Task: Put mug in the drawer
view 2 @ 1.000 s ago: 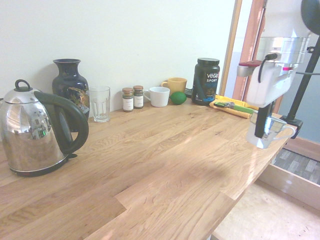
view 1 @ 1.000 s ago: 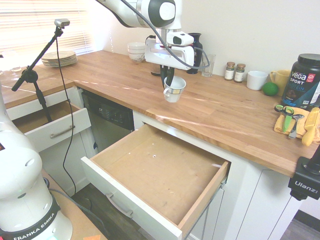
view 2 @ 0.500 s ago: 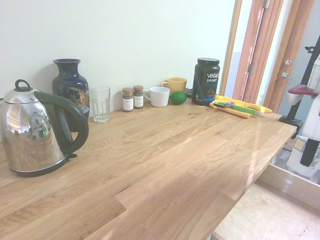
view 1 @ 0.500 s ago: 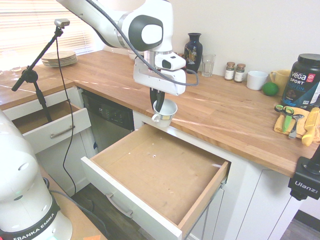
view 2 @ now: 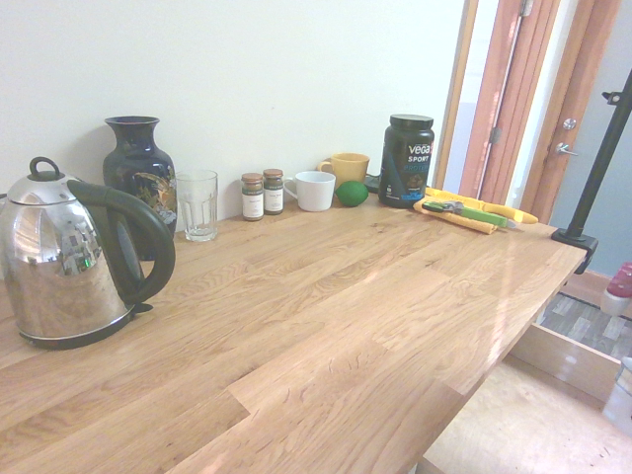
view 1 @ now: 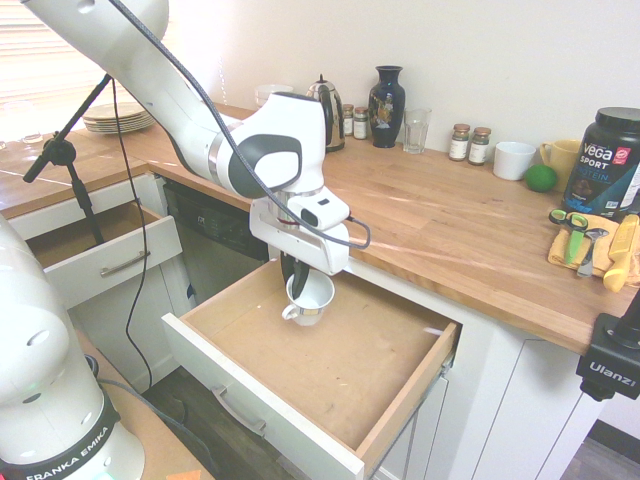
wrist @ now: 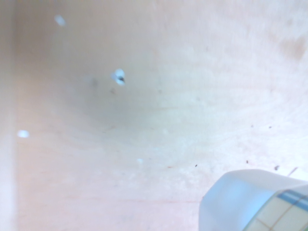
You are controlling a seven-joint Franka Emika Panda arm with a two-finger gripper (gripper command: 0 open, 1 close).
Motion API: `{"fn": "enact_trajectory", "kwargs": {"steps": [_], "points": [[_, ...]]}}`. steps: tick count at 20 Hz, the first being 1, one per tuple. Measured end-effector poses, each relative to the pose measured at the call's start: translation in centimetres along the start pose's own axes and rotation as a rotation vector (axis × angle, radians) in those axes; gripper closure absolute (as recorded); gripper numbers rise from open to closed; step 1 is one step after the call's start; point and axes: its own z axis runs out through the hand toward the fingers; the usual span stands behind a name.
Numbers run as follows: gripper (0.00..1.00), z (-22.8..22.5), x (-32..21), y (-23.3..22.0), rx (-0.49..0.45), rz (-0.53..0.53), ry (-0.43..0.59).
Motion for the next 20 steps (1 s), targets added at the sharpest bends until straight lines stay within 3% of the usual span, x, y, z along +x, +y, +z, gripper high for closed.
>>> {"fn": "enact_trajectory", "kwargs": {"steps": [6,12,13,20], "points": [[1.00,9.2,0.6,1.0,-0.011,-0.008,0.032],[1.00,12.0,1.2,0.1,-0.028,0.000,0.032],[0.00,12.1,1.1,-0.1,-0.027,0.006,0.029],[0.00,12.1,1.2,-0.3,-0.013,0.030,0.019]]}}
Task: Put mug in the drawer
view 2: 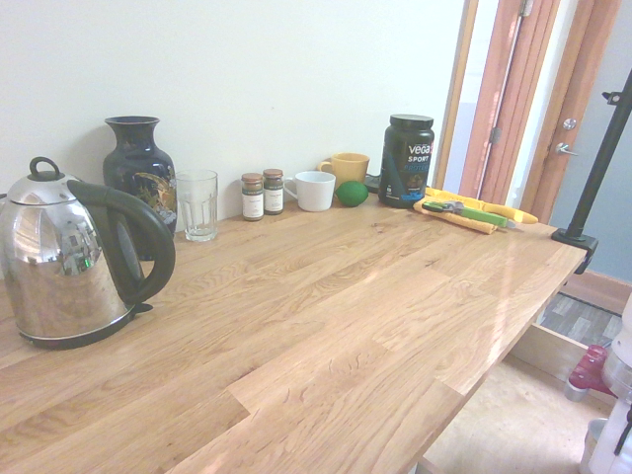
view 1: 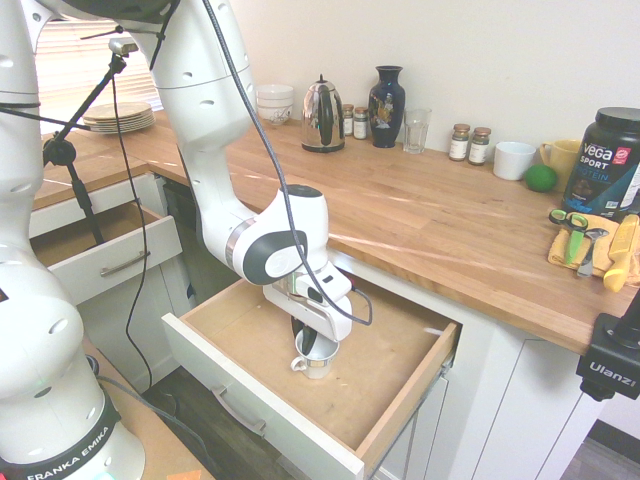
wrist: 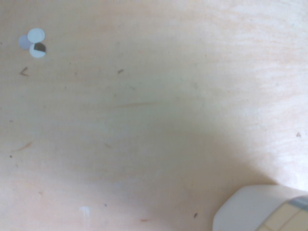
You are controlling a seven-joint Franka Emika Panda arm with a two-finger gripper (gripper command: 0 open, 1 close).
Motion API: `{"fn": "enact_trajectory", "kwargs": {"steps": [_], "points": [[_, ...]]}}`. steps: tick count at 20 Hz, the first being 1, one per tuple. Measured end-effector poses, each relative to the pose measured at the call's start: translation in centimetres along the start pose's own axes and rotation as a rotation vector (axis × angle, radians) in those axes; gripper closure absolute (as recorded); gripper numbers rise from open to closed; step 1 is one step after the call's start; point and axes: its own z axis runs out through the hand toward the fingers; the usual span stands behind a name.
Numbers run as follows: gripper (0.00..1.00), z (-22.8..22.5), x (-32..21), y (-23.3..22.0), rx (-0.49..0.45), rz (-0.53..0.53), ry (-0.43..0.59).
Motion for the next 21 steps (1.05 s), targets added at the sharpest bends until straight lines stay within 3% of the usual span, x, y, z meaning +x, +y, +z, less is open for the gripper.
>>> {"fn": "enact_trajectory", "kwargs": {"steps": [11,21], "points": [[0.00,-0.9,0.6,-0.7,0.020,0.004,0.010],[0.00,-8.0,0.2,-1.2,0.086,-0.015,0.048]]}}
